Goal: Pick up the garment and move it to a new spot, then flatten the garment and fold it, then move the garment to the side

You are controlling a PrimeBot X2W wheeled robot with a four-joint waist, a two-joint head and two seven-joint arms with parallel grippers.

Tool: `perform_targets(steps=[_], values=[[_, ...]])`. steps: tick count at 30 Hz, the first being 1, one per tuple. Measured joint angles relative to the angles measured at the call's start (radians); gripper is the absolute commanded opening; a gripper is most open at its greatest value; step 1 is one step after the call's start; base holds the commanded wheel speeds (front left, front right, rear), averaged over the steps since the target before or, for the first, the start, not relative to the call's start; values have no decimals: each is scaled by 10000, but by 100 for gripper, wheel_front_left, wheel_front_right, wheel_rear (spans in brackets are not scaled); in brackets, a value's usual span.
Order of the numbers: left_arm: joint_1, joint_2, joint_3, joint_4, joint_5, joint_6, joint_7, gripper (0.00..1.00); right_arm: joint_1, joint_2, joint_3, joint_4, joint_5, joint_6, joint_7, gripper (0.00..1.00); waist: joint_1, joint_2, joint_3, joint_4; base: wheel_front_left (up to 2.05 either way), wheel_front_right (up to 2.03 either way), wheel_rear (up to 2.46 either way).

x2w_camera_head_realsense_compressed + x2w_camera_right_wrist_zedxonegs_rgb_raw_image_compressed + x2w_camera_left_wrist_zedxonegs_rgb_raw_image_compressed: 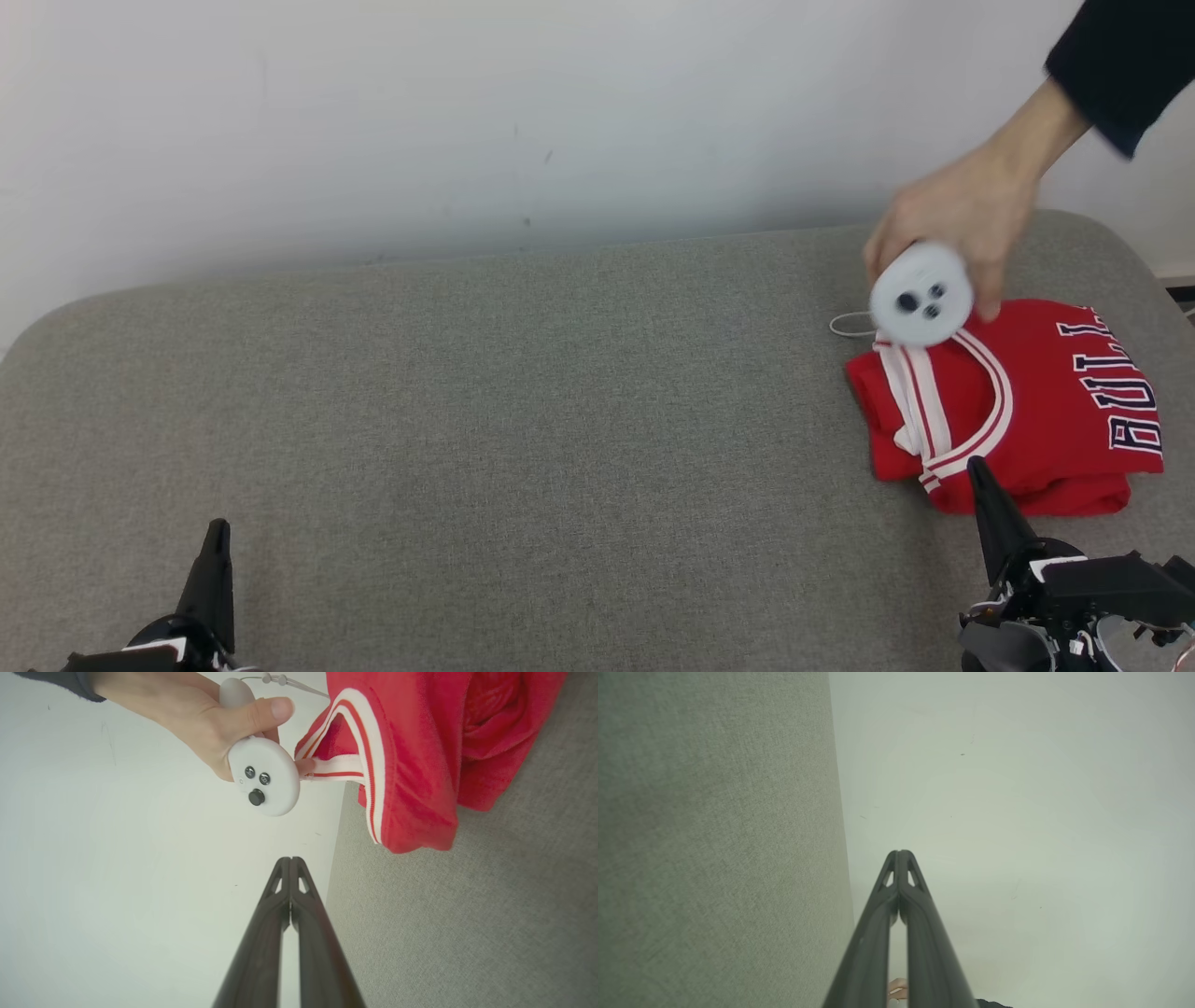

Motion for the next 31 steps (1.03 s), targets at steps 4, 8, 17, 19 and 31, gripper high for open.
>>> perform_targets(steps=[4,8,17,19,31], values=[[0,0,0,0,0,0,0,0,0,0,0,0,0,2,0,0,0,0,0,0,0,0,0],[0,0,0,0,0,0,0,0,0,0,0,0,0,2,-2,0,0,0,0,0,0,0,0],[0,0,0,0,0,0,0,0,0,0,0,-2,0,2,0,0,0,0,1,0,0,0,0],[0,0,0,-2,0,0,0,0,0,0,0,-2,0,2,0,0,0,0,1,0,0,0,0],[0,0,0,-4,0,0,0,0,0,0,0,-4,0,2,-2,0,0,0,1,0,0,0,0]])
